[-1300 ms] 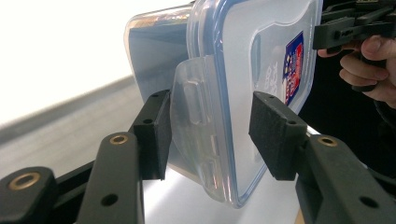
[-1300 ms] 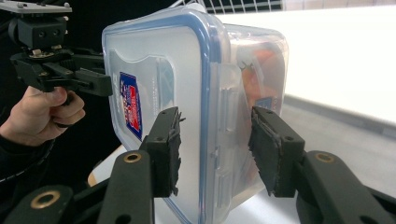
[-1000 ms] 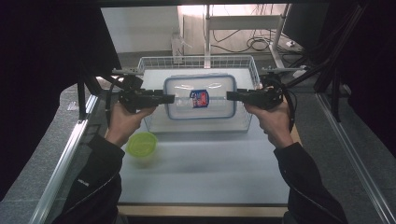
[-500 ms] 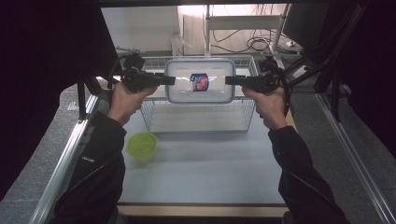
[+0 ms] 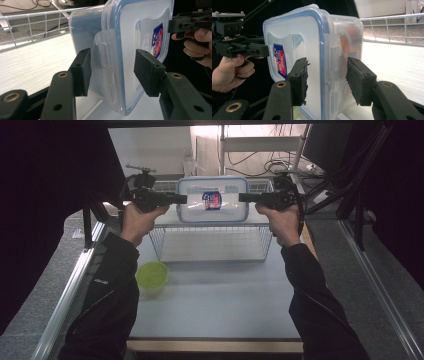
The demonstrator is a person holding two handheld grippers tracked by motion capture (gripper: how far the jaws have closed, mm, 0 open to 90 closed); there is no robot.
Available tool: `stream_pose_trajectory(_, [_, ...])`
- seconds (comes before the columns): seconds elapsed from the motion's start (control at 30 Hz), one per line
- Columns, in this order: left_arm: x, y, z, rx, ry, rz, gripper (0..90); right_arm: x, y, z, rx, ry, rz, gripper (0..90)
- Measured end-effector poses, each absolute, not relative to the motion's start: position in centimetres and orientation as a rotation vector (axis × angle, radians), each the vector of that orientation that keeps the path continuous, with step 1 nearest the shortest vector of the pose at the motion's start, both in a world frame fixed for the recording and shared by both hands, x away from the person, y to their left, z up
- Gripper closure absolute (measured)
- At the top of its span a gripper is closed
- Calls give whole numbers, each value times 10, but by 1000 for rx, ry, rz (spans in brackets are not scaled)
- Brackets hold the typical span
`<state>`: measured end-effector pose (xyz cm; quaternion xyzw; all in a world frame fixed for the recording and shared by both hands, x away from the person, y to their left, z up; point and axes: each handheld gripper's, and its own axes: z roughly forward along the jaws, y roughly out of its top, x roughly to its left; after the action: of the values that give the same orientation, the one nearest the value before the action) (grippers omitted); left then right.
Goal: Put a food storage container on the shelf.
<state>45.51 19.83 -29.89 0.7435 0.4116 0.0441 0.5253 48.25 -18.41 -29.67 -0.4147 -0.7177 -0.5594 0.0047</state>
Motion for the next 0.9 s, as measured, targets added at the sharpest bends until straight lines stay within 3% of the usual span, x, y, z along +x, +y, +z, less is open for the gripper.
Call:
stream_pose_trajectory(0.43, [452,193,-305,1810,942,187,454,485,-184,-300,-1282,-2293,-1784,509])
stream_pose_trajectory(0.6, [450,184,-308,1835,938,261,375,484,-182,-299,-1293,-2322,-1800,497])
stream_pose_trajectory(0.9, [454,185,-311,1823,955,241,349,481,-175,-301,-1340,-2452,-1747,514])
